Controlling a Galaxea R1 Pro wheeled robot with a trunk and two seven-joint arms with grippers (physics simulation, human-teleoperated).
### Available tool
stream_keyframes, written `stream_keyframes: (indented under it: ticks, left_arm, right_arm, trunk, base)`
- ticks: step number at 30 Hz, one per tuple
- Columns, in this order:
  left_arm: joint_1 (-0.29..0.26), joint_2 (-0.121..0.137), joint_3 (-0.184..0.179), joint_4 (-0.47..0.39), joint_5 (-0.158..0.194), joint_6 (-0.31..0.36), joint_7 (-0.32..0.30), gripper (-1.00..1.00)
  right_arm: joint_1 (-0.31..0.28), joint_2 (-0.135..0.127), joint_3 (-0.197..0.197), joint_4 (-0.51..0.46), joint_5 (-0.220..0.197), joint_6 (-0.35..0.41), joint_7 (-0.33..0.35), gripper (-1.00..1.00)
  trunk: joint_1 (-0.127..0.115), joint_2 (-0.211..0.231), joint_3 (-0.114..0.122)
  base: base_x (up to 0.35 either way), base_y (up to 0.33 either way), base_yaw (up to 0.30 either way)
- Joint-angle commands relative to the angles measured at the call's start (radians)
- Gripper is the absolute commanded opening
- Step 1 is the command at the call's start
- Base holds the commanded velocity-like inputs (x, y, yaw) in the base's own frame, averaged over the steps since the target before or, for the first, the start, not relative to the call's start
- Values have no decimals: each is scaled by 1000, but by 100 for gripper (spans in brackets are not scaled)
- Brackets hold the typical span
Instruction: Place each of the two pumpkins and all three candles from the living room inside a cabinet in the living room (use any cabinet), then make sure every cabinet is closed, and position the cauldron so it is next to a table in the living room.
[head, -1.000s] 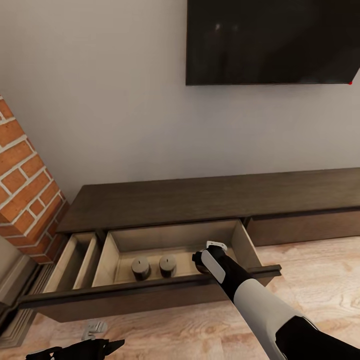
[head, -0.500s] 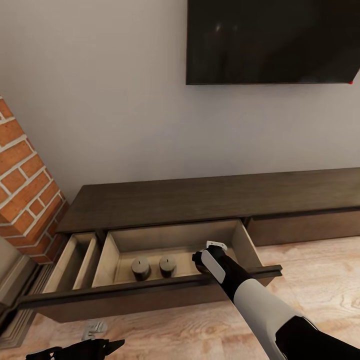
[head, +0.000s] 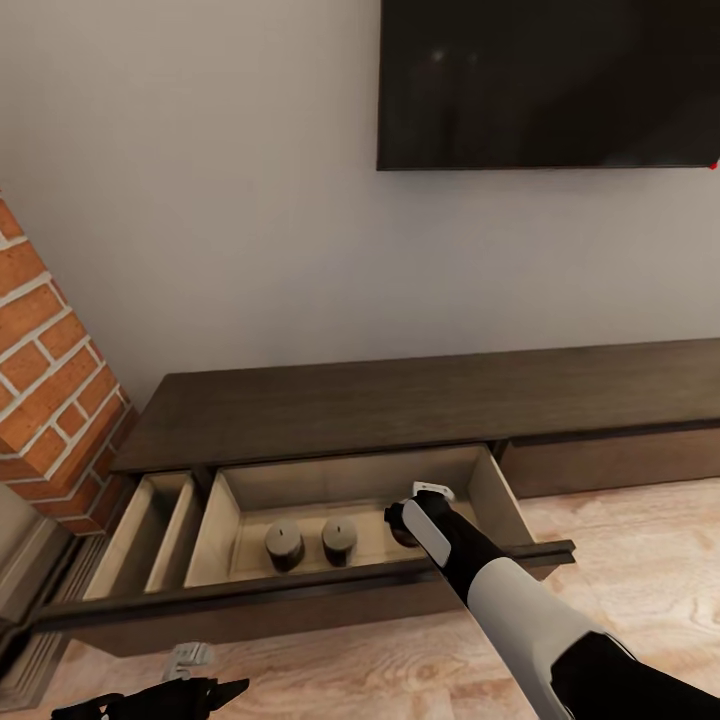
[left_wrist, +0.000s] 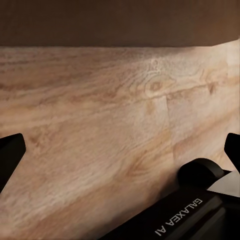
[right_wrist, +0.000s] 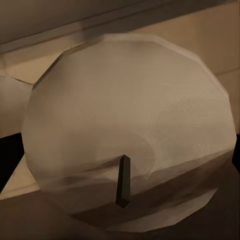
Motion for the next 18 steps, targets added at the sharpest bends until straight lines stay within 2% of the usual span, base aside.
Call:
stream_keyframes:
  ticks: [1,9,13,18]
  left_arm:
    - [0,1,-3,0,10,9,1,100]
    - [0,3,-3,0,11,9,-1,100]
    - [0,2,-3,0,12,9,-1,100]
    - [0,2,-3,0,11,9,-1,100]
  right_arm:
    - [-1,-1,6,-1,-10,1,-9,-100]
    - [-1,-1,6,-1,-10,1,-9,-100]
    - [-1,-1,6,-1,-10,1,-9,-100]
    - [-1,-1,6,-1,-10,0,-9,-100]
  trunk:
    - [0,0,-1]
    - [0,0,-1]
    - [15,-28,-13]
    - [23,-42,-20]
  base:
    - [88,51,0]
    - [15,9,0]
    - [0,0,0]
    - [0,0,0]
